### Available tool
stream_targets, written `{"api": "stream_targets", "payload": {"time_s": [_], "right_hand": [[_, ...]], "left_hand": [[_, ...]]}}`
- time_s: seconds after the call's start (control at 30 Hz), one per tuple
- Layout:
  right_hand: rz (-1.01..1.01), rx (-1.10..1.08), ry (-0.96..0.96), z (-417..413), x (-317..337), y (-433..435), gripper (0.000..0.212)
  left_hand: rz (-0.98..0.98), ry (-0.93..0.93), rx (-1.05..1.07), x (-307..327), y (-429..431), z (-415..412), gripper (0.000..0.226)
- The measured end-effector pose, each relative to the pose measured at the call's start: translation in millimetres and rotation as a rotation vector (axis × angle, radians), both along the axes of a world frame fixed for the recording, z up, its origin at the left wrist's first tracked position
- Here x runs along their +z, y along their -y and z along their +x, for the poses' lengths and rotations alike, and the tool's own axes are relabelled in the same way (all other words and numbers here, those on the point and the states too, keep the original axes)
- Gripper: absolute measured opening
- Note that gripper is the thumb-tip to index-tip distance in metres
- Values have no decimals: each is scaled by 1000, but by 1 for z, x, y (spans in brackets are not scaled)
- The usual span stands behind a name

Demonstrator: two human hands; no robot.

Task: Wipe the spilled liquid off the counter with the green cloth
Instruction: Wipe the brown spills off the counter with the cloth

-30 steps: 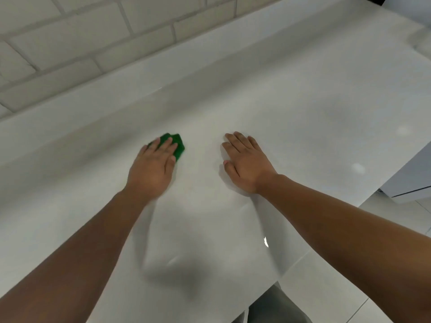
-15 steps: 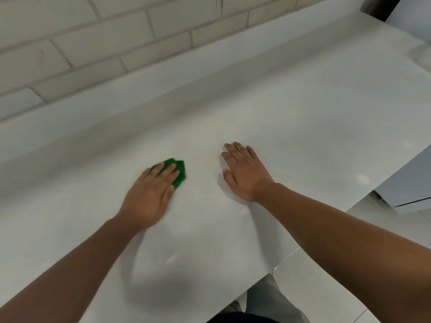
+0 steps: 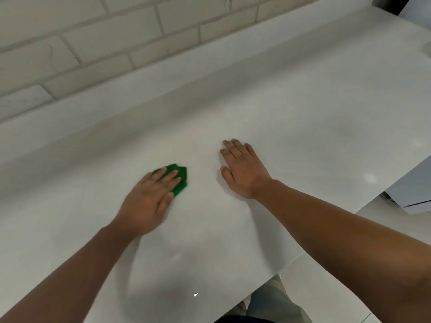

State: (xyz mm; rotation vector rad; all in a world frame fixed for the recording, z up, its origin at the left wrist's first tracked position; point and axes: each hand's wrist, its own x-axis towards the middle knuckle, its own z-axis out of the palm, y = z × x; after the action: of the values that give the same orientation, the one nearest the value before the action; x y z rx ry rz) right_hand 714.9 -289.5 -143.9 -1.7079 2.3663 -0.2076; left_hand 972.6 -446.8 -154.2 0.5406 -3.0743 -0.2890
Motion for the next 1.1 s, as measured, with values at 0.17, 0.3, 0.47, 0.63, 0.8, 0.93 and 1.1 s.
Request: {"api": "stream_targets", "payload": {"time_s": [0.17,0.3,0.47,0.63,0.8,0.93,1.1], "right_hand": [[-7,3,9,1,-2,12,77],[-2,7,1,2,0,31,81],[-12,17,2,-3,-2,57,80],[-18,8,-15,-15,-6,73,73],[-42,-14,-14,-35,-8,82,75],[-62,-57,-6,-54,-7,86,75],[-68,-122,-1,-80,-2,73,78]], "left_hand": [[-21,29,376,0,61,-38,62],[-17,11,244,3,38,-70,59],[25,-36,184,0,55,-13,51],[-71,-62,642,-8,160,35,61],[-62,-7,924,-2,194,-3,54],[-54,-36,789,-5,184,-66,52],[-42,-70,606,-4,161,-177,52]]}}
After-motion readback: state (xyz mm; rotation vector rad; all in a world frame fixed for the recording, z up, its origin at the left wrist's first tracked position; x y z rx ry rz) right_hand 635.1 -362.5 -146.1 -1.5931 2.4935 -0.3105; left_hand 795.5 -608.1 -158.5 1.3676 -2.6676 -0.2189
